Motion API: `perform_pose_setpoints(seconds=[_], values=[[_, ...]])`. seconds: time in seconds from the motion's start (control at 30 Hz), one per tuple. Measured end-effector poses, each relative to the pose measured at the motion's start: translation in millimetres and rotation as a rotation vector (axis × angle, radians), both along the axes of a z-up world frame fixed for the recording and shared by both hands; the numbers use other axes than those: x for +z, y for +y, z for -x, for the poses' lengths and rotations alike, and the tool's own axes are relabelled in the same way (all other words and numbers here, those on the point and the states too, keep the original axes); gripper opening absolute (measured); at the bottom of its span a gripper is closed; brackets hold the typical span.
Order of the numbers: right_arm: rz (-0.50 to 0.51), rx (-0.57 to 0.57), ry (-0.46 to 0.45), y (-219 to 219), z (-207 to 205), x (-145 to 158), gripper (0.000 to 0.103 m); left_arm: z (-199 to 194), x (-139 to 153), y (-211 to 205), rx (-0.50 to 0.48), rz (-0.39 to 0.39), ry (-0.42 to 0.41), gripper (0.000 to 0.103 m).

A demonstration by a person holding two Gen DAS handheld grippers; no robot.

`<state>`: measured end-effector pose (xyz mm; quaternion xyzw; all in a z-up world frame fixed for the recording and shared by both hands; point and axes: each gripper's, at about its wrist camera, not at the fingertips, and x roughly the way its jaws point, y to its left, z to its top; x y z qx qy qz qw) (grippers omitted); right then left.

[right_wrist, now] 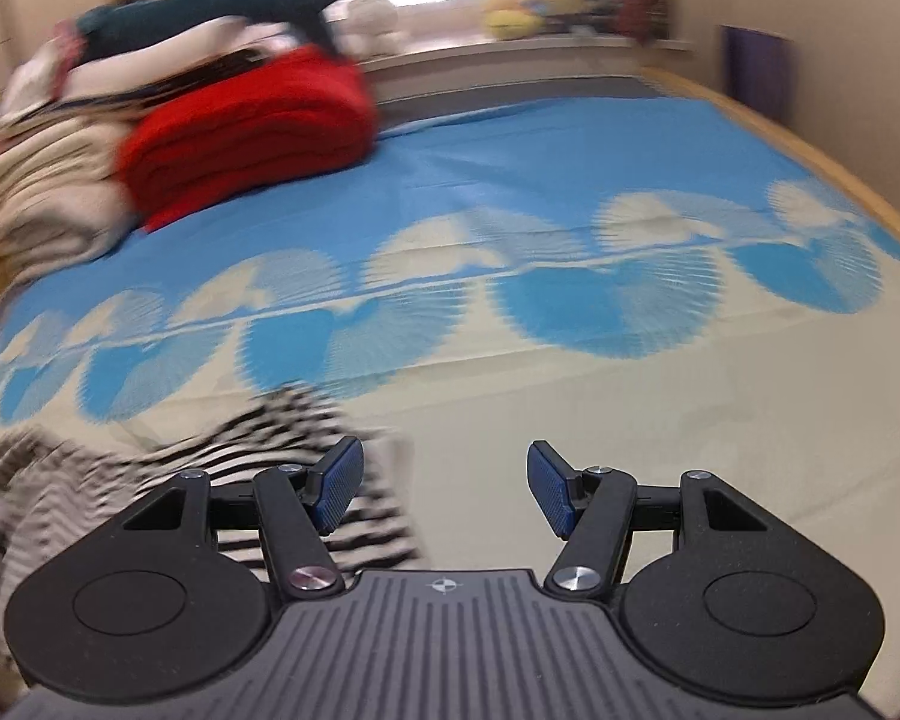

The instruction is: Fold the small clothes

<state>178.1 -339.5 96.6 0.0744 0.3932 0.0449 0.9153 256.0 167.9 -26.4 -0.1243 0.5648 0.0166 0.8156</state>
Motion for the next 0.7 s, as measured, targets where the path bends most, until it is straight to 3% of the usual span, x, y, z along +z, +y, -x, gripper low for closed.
perform_pose_setpoints(seconds=[0.23, 0.33, 0.4, 0.5, 0.57, 0.7], values=[[-0.068, 0.514, -0.009, 128, 3, -20, 0.062, -3, 1, 4, 0.011, 0.029, 0.003, 0.011], [-0.076, 0.645, 0.032, 173, 4, -37, 0.061, -1, 6, 8, 0.02, 0.049, -0.01, 0.011], [-0.011, 0.67, 0.103, 199, -2, -58, 0.06, 0, 11, 10, 0.016, 0.05, -0.019, 0.011], [0.24, 0.631, 0.269, 226, -13, -110, 0.061, 0, 17, 4, -0.007, 0.04, -0.031, 0.011], [0.239, 0.604, 0.281, 230, -18, -116, 0.066, 0, 20, 0, -0.015, 0.029, -0.034, 0.011], [0.178, 0.577, 0.259, 220, -23, -104, 0.064, -2, 27, -10, -0.04, -0.008, -0.039, 0.011]])
